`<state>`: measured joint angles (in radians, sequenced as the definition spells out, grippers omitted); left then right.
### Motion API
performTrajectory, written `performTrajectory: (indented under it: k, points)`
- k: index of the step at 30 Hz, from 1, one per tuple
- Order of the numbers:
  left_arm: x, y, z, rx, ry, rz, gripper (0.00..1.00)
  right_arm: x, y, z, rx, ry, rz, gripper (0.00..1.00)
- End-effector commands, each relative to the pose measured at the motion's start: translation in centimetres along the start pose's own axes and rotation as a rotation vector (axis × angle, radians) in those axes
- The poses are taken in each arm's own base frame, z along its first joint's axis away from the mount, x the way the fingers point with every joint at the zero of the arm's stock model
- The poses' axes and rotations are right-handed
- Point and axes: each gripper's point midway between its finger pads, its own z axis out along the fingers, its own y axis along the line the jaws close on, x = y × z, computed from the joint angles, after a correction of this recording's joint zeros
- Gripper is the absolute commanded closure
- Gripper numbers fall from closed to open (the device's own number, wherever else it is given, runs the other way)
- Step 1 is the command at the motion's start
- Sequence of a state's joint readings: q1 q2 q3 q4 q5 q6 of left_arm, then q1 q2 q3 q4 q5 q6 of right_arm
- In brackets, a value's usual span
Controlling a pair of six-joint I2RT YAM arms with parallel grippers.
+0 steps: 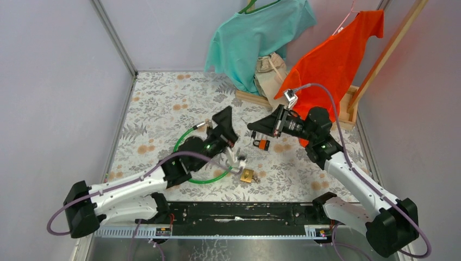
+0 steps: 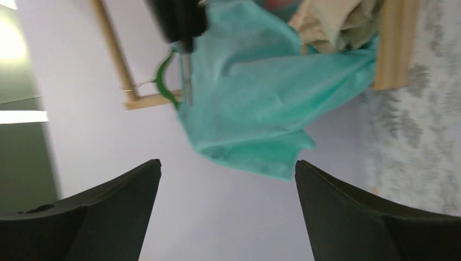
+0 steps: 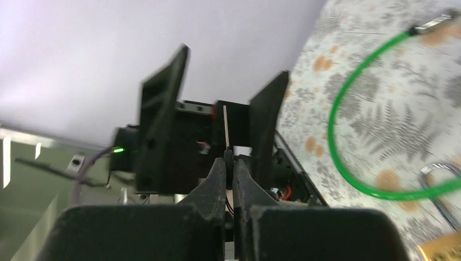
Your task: Unlock with the key
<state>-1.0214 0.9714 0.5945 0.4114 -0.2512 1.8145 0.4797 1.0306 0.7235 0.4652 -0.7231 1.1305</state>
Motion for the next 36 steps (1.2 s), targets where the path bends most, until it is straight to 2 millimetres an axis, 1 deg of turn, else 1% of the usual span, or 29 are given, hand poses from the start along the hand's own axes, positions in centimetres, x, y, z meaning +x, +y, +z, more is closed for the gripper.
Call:
performTrajectory:
  k: [1, 3, 5, 7, 8, 10, 12, 14, 17, 19, 21, 25, 31, 36]
  points:
    - [1.9, -4.2, 0.8, 0.361, 0.190, -0.518, 0.00, -0.7, -2.6, -2.5, 0.209, -0.009, -0.072, 1.00]
    - [1.1, -7.6, 0.8, 0.606, 0.224, -0.706, 0.00, -1.1, -4.4, -4.0, 0.346, -0.017, -0.139, 1.00]
    - [0.0, -10.6, 0.5, 0.819, 0.254, -0.829, 0.00, -0.7, -6.6, -5.9, 0.503, -0.004, -0.156, 1.00]
    - [-1.2, -12.6, 0.8, 0.975, 0.253, -0.915, 0.00, -0.8, -8.0, -7.7, 0.622, -0.008, -0.189, 1.00]
    - [-1.8, -13.5, 1.1, 1.034, 0.247, -0.942, 0.00, -0.9, -8.4, -8.5, 0.672, -0.017, -0.207, 1.00]
    - [-2.6, -14.8, 2.3, 1.097, 0.218, -0.992, 0.01, -1.2, -8.8, -10.1, 0.754, -0.044, -0.235, 1.00]
    - [-3.7, -16.5, 3.8, 1.153, 0.175, -1.011, 0.03, -1.5, -9.0, -11.7, 0.832, -0.072, -0.260, 1.00]
    - [-4.9, -18.0, 5.1, 1.197, 0.129, -1.026, 0.05, -1.7, -9.1, -13.2, 0.902, -0.089, -0.282, 1.00]
    - [-6.9, -19.6, 6.7, 1.244, 0.040, -1.052, 0.13, -1.9, -8.8, -15.1, 0.978, -0.110, -0.310, 1.00]
    - [-8.0, -20.7, 7.4, 1.265, -0.025, -1.061, 0.18, -2.0, -8.6, -16.0, 1.012, -0.125, -0.322, 1.00]
    - [-8.9, -21.7, 7.9, 1.265, -0.092, -1.049, 0.20, -2.0, -8.6, -16.7, 1.038, -0.134, -0.327, 1.00]
    - [-9.8, -23.2, 8.7, 1.235, -0.175, -1.005, 0.22, -1.7, -9.2, -17.2, 1.066, -0.134, -0.317, 1.00]
    - [-10.4, -24.3, 9.9, 1.216, -0.228, -0.968, 0.28, -1.5, -9.9, -17.5, 1.090, -0.138, -0.306, 1.00]
    - [-11.3, -25.8, 9.8, 1.233, -0.264, -0.916, 0.39, -1.6, -10.1, -17.5, 1.100, -0.140, -0.307, 1.00]
